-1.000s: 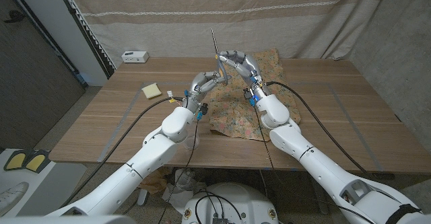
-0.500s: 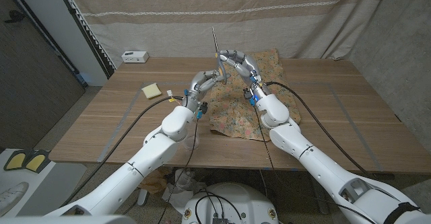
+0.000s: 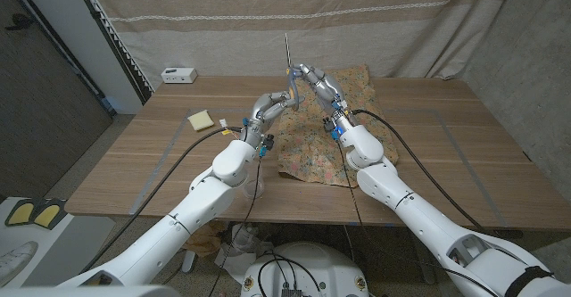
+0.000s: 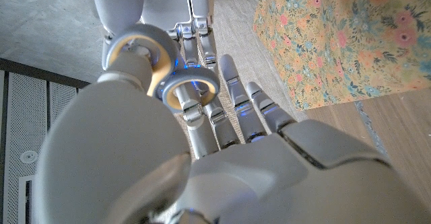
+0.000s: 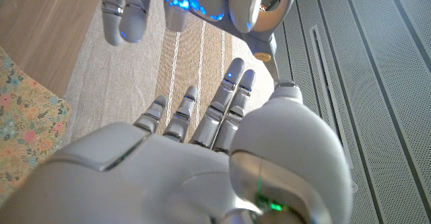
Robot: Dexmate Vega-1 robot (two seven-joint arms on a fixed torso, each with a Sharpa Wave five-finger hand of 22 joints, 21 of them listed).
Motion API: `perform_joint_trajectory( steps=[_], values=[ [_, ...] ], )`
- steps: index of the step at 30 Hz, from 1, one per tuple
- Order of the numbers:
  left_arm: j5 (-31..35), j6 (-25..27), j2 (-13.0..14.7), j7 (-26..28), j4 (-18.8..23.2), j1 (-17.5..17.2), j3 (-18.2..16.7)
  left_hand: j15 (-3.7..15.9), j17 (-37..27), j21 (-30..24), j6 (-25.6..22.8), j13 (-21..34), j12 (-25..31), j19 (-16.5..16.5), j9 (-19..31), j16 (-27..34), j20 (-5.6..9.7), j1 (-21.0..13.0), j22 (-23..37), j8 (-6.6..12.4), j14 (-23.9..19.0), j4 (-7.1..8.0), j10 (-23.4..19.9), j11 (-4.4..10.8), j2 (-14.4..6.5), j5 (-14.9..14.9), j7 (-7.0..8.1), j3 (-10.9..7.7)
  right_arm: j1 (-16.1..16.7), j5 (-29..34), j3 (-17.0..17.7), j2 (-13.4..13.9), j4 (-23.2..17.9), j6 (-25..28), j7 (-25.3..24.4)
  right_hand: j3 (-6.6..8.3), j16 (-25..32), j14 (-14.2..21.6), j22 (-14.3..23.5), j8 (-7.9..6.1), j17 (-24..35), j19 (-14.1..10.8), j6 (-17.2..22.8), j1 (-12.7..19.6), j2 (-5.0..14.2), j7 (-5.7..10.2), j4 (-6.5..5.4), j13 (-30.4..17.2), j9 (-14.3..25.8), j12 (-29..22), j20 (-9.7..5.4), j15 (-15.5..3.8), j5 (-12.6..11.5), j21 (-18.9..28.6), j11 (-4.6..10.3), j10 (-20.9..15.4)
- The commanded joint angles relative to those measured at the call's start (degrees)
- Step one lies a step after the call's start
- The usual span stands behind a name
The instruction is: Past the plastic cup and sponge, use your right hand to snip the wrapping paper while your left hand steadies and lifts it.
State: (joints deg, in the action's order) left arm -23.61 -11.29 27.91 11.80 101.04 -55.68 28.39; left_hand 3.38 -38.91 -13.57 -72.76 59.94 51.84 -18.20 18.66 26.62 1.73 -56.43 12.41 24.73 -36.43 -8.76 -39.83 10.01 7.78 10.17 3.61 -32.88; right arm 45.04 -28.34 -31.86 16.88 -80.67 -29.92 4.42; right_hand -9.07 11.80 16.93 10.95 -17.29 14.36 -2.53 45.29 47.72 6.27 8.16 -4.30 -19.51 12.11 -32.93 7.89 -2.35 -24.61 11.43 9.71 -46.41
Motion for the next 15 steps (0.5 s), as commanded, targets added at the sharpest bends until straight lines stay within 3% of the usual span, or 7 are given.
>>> perform_joint_trajectory(
  steps=[1, 10, 15],
  values=[
    [-2.7, -2.5, -1.1, -1.9, -0.7, -0.2, -0.6, 9.67, -0.3, -0.3, -1.5, 0.3, 0.5, -0.7, 0.3, 0.0, 0.26, -1.4, 0.3, 2.99, -0.6, 0.15, -2.3, 1.93, -1.2, 0.1, 0.96, -0.55, 1.0, -3.6, 1.1, 1.3, -1.6, 3.4, 0.9, -0.32, -0.2, -1.3, 0.1, 0.43, -0.1, 0.9, -0.8, -1.5, 0.34, -0.22, -0.77, -0.3, 0.2, 0.8, 0.43, -8.66, -0.4, -0.1, -0.25, 1.4],
    [-11.3, -2.3, -1.2, -5.9, 0.8, -1.4, -2.3, 9.54, -0.5, -0.2, -0.5, 0.0, 0.3, -0.5, 1.1, -0.5, 0.18, -0.6, 0.4, 3.30, -0.8, 0.43, -2.2, 1.97, -1.0, 0.0, 1.35, -0.91, 2.1, -4.0, 2.2, 1.5, -2.3, 3.3, -0.9, -0.54, -0.1, -1.8, 0.1, 0.83, -0.2, 1.2, -1.4, -2.3, 0.56, -0.42, -0.97, -0.6, 0.2, 1.2, 0.49, -8.24, -0.5, -0.1, -0.41, 2.3],
    [-18.7, -1.6, -1.3, -11.2, 0.7, -1.2, -3.1, 9.38, -0.3, -0.3, 0.6, -0.2, -0.1, -0.4, 1.7, -1.4, 0.26, 0.3, 0.4, 3.40, -0.3, 0.77, -1.4, 1.97, -0.9, 0.0, 2.27, -1.26, 2.5, -4.1, 2.5, 1.6, -2.8, 3.6, -1.4, -0.54, 0.0, -1.8, 0.1, 0.87, -0.2, 1.1, -1.5, -2.4, 0.64, -0.32, -0.95, -0.6, 0.2, 1.2, 0.47, -8.23, -0.5, 0.0, -0.43, 2.4]
  ],
)
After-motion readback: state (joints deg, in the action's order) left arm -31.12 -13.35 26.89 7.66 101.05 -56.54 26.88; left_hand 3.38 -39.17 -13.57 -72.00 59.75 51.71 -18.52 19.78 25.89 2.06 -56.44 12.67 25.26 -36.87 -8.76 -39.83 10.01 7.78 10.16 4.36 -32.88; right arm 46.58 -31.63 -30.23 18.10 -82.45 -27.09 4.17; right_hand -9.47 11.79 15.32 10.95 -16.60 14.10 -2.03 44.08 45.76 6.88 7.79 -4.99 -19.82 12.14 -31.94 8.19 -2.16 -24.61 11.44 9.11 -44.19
